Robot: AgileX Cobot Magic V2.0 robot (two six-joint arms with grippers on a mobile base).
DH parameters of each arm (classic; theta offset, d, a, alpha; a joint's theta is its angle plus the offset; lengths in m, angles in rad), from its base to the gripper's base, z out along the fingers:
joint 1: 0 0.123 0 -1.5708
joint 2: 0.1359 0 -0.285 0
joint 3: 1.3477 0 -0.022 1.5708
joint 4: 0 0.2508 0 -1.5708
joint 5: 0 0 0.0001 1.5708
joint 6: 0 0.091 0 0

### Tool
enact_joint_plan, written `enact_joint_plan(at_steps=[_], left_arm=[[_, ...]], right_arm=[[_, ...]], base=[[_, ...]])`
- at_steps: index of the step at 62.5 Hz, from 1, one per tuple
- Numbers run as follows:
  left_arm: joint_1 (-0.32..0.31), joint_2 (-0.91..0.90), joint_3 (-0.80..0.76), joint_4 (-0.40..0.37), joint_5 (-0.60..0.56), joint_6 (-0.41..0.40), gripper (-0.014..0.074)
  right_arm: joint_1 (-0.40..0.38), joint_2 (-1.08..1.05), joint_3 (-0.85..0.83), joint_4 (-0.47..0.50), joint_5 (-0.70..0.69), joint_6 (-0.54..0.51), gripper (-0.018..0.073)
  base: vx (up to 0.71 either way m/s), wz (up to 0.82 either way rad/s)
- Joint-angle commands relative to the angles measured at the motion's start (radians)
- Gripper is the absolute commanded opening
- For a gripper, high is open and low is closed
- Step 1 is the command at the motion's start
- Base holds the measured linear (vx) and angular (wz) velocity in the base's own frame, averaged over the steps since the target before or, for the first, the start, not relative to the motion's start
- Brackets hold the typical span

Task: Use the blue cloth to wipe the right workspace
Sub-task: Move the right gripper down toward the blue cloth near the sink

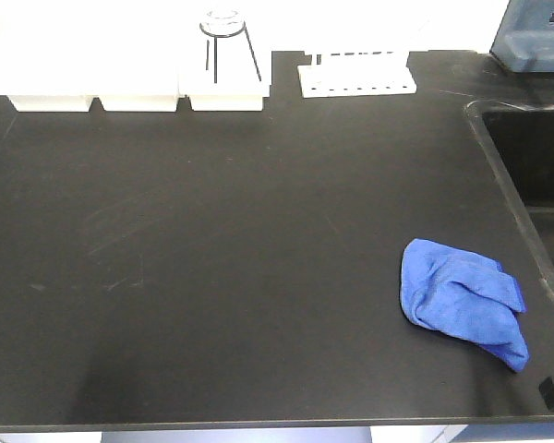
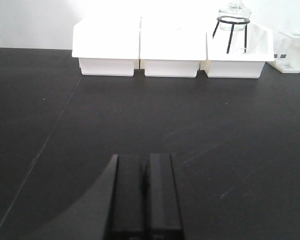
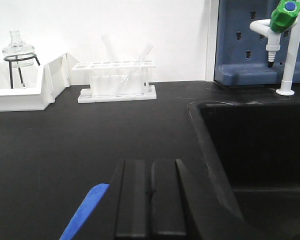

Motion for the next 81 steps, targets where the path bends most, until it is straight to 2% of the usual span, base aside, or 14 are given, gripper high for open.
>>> enact_joint_plan(at_steps=[1,29,40,46,52,70,76,81], left_arm=[[-0.005,-0.015,0.03,0.001,-0.08,-0.008,-0.0006],[-0.005,-0.015,0.03,0.001,-0.08,-0.008,-0.0006],[-0.005,-0.015,0.03,0.001,-0.08,-0.008,-0.0006],[-0.005,-0.015,0.03,0.001,-0.08,-0.008,-0.0006],[-0.005,-0.015,0.03,0.001,-0.08,-0.008,-0.0006],[-0.005,-0.015,0.03,0.001,-0.08,-0.008,-0.0006],[-0.005,-0.015,0.03,0.001,-0.08,-0.008,-0.0006],[-0.005,-0.015,0.03,0.001,-0.08,-0.008,-0.0006]], right_arm=[[-0.005,-0.009,0.02,-0.005,-0.082,-0.009,-0.0008],[-0.005,-0.009,0.02,-0.005,-0.101,-0.019,-0.0008],[-0.005,-0.009,0.008,-0.005,-0.238,-0.019,-0.0008],[-0.005,-0.008,-0.052,-0.005,-0.222,-0.019,-0.0008],[-0.005,0.006,-0.178,-0.005,-0.111,-0.019,-0.0008],[-0.005,0.293,-0.573,-0.005,0.44,-0.02,-0.0008],[-0.005,0.389,-0.656,-0.005,0.542,-0.02,-0.0008],[-0.005,0.436,-0.682,-0.005,0.568,-0.019,-0.0008]], base=[[0.0,0.0],[0.0,0.0],[0.0,0.0],[0.0,0.0],[0.0,0.0],[0.0,0.0],[0.0,0.0],[0.0,0.0]])
